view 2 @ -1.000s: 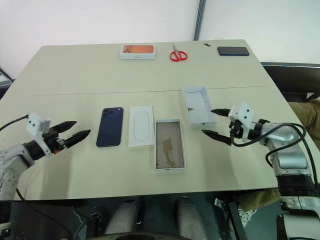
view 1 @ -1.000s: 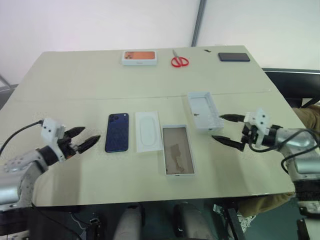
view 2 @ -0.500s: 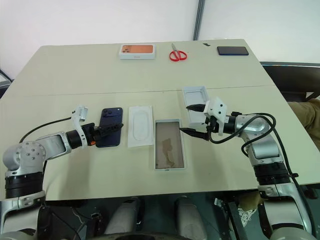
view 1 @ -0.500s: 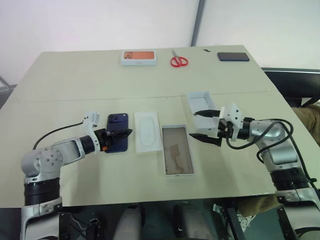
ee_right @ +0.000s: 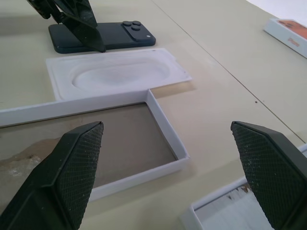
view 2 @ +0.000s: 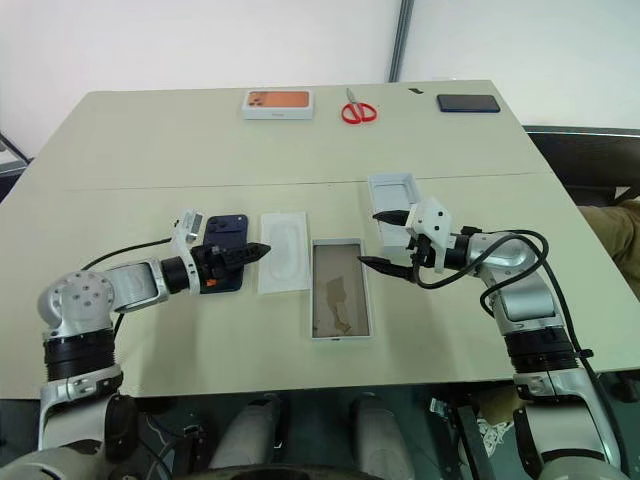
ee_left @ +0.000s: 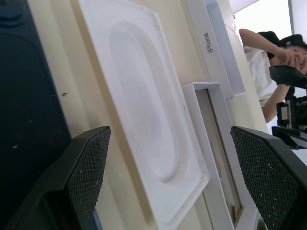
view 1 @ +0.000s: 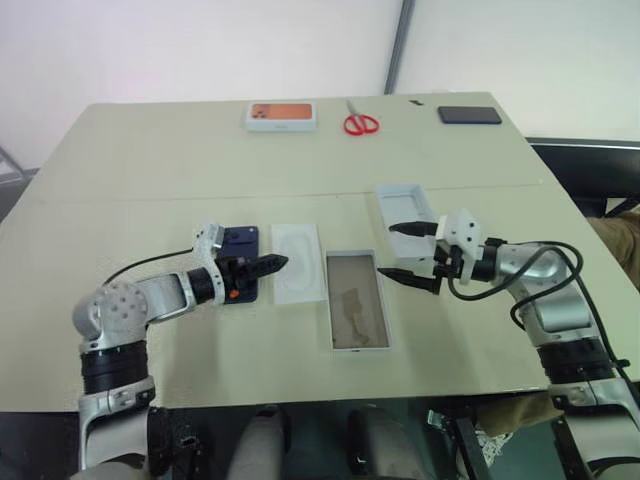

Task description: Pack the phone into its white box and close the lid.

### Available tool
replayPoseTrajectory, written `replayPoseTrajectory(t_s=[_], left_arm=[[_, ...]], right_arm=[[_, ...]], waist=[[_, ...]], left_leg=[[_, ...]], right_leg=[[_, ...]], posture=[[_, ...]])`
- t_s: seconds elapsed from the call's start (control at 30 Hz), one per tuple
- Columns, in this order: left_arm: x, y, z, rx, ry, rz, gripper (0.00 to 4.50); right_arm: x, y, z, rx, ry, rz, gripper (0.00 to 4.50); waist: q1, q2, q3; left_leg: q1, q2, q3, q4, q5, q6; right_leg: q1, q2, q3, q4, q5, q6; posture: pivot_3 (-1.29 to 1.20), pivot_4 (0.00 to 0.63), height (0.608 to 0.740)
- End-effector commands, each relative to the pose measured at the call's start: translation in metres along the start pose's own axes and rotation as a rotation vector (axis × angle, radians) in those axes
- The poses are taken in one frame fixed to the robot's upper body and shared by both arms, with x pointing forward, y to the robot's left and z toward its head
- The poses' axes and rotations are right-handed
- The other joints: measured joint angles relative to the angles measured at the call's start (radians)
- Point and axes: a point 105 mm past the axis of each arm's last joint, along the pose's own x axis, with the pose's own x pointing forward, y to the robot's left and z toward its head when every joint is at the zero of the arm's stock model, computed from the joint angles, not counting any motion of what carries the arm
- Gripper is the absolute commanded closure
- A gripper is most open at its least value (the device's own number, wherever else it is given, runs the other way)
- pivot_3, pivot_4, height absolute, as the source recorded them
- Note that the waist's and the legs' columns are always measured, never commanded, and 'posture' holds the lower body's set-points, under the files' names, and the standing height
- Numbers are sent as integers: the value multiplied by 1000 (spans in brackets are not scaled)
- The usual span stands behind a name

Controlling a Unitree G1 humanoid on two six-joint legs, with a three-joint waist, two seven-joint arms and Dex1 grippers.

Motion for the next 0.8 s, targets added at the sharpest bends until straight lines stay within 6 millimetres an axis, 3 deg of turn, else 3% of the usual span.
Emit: replayPoseTrajectory(t_s=[0.03,0.27,0.37,0.47,0.8], left_arm=[[3,19,-11,-54,36,88,271],[11,15,-19,-43,92,90,271],[10,16,-19,-49,91,95,1073],[8,19,-19,-43,85,110,2480],[5,24,-21,-64,81,122,2480]], right_arm=[[-1,-1,10,-38,-35,-17,53],[2,-1,11,-41,-41,-19,53],[2,-2,11,-40,-43,-24,0],[1,-1,10,-38,-43,-23,0],[2,1,14,-49,-49,-18,0]], waist=[[0,1,-1],[0,1,-1],[-1,1,-1],[-2,1,-1],[-4,1,-1]], left_leg=[[1,0,0,0,0,0],[12,0,1,-3,0,0],[12,0,1,-3,0,0],[12,0,1,-3,0,0],[11,0,1,-4,0,0]], right_leg=[[0,0,0,0,0,0],[12,0,0,-3,-1,0],[11,0,1,-3,-1,0],[11,0,1,-3,-1,0],[11,0,1,-4,-1,0]], posture=[[0,150,740],[0,150,740],[0,150,740],[0,150,740],[0,150,740]])
